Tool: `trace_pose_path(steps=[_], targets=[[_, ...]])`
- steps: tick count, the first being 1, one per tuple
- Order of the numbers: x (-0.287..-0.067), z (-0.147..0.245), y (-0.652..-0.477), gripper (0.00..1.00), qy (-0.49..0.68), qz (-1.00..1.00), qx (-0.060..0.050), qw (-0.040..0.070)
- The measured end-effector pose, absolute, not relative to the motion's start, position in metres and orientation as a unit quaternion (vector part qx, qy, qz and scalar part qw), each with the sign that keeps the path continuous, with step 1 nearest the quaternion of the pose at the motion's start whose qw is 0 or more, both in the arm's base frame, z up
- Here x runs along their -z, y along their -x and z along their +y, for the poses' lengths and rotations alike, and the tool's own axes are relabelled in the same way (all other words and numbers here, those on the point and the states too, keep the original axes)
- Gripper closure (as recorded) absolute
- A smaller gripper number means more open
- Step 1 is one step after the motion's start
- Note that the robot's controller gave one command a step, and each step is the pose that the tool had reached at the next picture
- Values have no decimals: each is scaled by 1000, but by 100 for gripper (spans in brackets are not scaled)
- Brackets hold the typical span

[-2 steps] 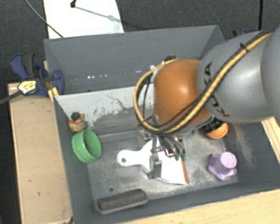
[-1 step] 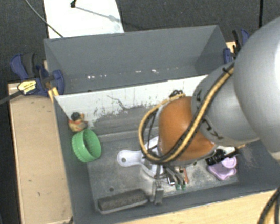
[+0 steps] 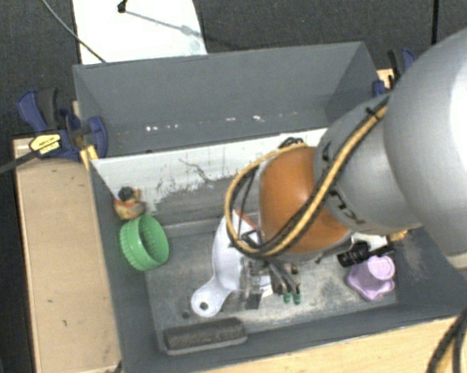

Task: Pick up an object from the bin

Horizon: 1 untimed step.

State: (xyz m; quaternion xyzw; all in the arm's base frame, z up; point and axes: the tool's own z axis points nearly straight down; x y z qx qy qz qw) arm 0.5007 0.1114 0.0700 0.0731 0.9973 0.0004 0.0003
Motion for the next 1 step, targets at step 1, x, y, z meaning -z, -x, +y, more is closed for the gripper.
trace_pose_path(steps=[1], targets=[[-70,111,-501,100,-73,997,0,0]])
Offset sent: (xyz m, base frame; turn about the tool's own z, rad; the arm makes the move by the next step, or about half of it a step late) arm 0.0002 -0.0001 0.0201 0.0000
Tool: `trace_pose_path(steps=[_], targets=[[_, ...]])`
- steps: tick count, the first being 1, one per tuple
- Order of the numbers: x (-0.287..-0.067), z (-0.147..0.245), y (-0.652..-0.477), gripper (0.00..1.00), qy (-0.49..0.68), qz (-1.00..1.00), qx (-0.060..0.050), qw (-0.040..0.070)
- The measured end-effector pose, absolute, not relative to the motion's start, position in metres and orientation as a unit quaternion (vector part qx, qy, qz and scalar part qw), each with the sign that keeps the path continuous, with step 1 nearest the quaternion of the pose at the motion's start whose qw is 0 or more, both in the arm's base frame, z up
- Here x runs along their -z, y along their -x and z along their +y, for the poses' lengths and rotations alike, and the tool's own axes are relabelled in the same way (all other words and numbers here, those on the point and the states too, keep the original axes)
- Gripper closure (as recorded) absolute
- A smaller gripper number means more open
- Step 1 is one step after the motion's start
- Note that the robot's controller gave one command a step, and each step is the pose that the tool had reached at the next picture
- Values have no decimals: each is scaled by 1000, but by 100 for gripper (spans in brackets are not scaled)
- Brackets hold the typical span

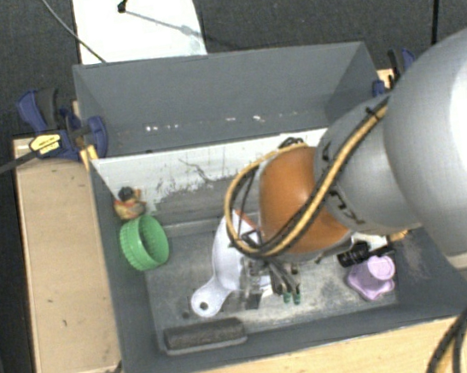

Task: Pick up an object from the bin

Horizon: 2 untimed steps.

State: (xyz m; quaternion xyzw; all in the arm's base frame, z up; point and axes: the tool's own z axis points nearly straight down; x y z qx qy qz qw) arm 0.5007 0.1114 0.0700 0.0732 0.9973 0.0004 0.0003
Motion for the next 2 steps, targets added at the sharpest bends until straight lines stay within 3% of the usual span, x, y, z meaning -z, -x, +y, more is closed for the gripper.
trace_pose_path(steps=[2], targets=[[-78,111,-500,100,-73,997,0,0]])
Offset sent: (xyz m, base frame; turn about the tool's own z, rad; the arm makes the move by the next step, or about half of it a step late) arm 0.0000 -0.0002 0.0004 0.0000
